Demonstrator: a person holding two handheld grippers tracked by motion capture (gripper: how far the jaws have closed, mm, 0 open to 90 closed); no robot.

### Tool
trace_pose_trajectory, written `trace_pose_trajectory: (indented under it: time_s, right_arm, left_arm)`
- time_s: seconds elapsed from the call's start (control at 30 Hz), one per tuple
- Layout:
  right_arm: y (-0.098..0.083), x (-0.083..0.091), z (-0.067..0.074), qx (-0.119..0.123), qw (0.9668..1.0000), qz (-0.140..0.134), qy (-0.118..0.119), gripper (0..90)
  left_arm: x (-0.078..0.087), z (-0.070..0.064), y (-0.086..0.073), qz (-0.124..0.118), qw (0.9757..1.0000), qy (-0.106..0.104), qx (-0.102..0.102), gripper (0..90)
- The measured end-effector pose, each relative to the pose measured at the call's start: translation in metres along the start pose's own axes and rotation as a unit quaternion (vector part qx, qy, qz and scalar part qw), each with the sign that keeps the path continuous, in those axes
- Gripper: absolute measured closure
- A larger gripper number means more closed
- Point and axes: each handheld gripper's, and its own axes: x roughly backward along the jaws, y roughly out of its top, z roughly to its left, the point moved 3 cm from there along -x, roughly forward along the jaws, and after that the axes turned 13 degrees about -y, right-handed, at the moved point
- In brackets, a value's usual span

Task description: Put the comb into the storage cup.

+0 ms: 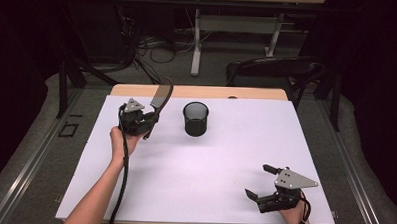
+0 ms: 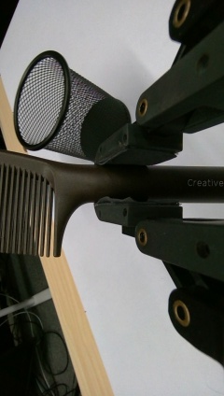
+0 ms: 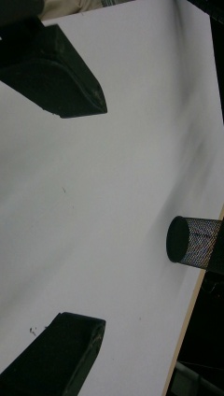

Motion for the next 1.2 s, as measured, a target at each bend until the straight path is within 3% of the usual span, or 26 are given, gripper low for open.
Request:
trace_pose_trajectory:
  time_s: [1.2]
  right_arm:
    - [0.000, 0.000, -0.001, 0.000, 1.0000, -0.001, -0.003, 0.0]
  left_arm:
    - [-0.015, -0.010, 0.034, -0.040, 0.9991, -0.005, -0.011, 72.5]
